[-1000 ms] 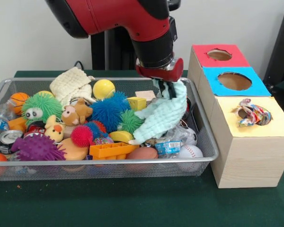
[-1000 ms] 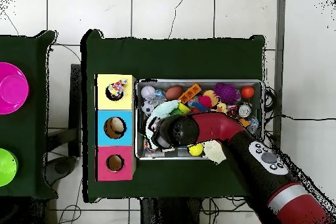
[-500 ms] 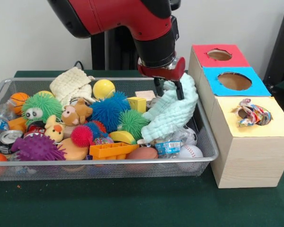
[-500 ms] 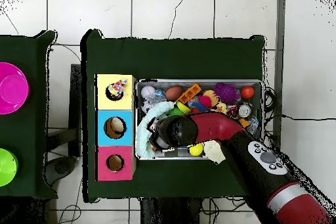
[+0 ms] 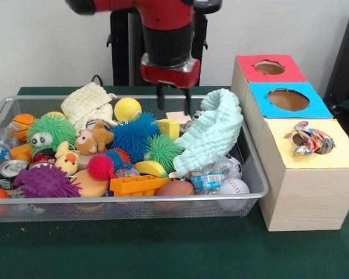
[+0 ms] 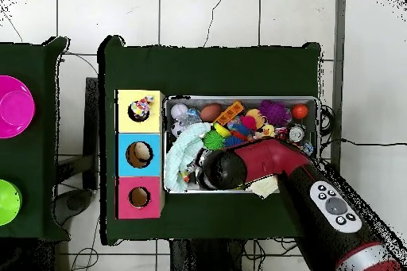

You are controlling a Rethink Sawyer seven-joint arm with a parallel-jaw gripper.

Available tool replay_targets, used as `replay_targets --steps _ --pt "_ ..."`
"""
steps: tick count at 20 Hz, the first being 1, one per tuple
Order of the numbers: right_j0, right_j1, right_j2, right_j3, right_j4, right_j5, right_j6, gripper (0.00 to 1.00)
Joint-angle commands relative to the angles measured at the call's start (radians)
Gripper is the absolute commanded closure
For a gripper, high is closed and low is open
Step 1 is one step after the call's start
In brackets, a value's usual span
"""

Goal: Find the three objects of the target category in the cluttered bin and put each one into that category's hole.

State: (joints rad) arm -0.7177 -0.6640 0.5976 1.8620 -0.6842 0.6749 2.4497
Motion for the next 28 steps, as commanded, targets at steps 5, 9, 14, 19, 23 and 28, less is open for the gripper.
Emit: replay_targets --steps 5,9,14,19,23,28 --pt "-0.141 -0.124 0.002 0.172 -0.137 0.179 -0.455 0.0" --pt "-0.166 -0.098 -0.014 0.272 -0.167 0.097 -0.364 0.0" --pt "-0.156 -0.056 -0.078 0.296 -0.333 0.014 -0.282 0.0" --pt "-0.18 -0.043 -0.111 0.353 -0.469 -0.054 -0.229 0.0" --pt "-0.052 -0.036 -0.178 0.327 -0.813 -0.163 0.018 0.0" --pt "-0.008 -0.058 -0.18 0.303 -1.093 -0.181 0.194 0.0"
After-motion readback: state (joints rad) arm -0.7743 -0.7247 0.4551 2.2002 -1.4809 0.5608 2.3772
